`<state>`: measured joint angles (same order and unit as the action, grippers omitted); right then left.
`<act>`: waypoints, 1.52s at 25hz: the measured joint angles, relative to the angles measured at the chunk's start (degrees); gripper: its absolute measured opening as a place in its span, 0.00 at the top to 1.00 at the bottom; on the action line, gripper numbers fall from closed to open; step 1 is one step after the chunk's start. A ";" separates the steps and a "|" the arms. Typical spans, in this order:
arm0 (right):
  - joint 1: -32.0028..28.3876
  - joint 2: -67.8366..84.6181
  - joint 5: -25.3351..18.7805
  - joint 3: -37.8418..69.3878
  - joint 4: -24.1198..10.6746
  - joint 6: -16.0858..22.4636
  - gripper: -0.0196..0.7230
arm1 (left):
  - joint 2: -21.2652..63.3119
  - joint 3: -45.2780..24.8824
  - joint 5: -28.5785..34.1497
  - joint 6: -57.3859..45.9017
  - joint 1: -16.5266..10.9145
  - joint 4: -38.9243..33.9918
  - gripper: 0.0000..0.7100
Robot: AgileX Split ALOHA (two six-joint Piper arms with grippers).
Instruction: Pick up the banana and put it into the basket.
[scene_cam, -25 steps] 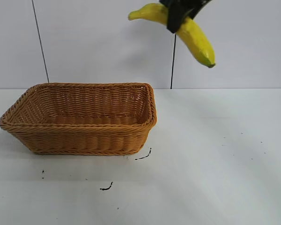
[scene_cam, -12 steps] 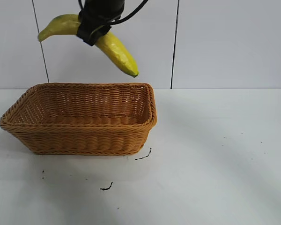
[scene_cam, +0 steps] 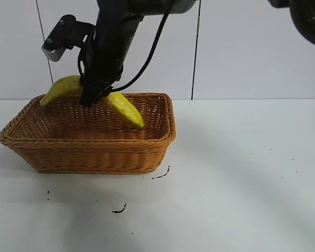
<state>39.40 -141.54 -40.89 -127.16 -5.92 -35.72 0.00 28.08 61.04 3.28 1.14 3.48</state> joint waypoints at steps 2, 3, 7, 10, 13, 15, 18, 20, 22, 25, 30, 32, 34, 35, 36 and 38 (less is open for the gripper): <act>0.00 -0.60 0.64 0.00 0.44 0.00 0.54 | 0.00 0.00 0.00 0.00 0.00 0.00 0.02; 0.00 -0.83 0.64 0.00 0.84 0.00 0.54 | 0.00 0.00 0.00 0.00 0.00 0.00 0.02; 0.00 -0.89 1.00 0.00 1.46 0.00 0.54 | 0.00 0.00 0.00 0.00 0.00 0.00 0.02; 0.00 -0.89 1.05 0.00 1.58 0.00 0.50 | 0.00 0.00 0.00 0.00 0.00 0.00 0.02; 0.00 -0.89 1.19 0.00 1.58 0.95 0.26 | 0.00 0.00 0.00 0.00 0.00 0.00 0.02; 0.00 -0.82 1.19 0.00 1.58 3.22 0.14 | 0.00 0.00 0.00 0.00 0.00 0.00 0.02; 0.00 0.50 0.25 0.00 1.64 6.66 0.09 | 0.00 0.00 0.00 0.00 0.00 0.00 0.02; 0.00 1.94 -2.68 -0.92 1.71 10.78 0.09 | 0.00 0.00 0.00 0.00 0.00 0.00 0.02; 0.00 3.75 -6.78 -2.27 1.76 15.34 0.08 | 0.00 0.00 0.00 0.00 0.00 0.00 0.02; -0.10 6.15 -13.96 -4.94 1.88 21.04 0.08 | 0.00 0.00 0.00 0.00 0.00 0.00 0.02; -1.88 7.16 -22.78 -12.10 2.39 28.14 0.08 | 0.00 0.00 0.00 0.00 0.00 0.00 0.02; -4.05 7.42 -25.39 -13.31 2.55 31.53 0.10 | 0.00 0.00 0.00 0.00 0.00 0.00 0.02; -6.70 7.55 -27.17 -13.62 2.55 34.14 0.11 | 0.00 0.00 0.00 0.00 0.00 0.00 0.02; -8.26 7.55 -28.04 -13.62 2.55 34.73 0.11 | 0.00 0.00 0.00 0.00 0.00 0.00 0.02; -9.85 7.55 -28.37 -13.62 2.61 34.92 0.12 | 0.00 0.00 0.00 0.00 0.00 0.00 0.02; -12.82 7.55 -28.77 -13.62 2.82 34.92 0.12 | 0.00 0.00 0.00 0.00 0.00 0.00 0.02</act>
<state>26.58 -133.99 -69.66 -140.78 -3.10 -0.80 0.00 28.08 61.04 3.28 1.14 3.48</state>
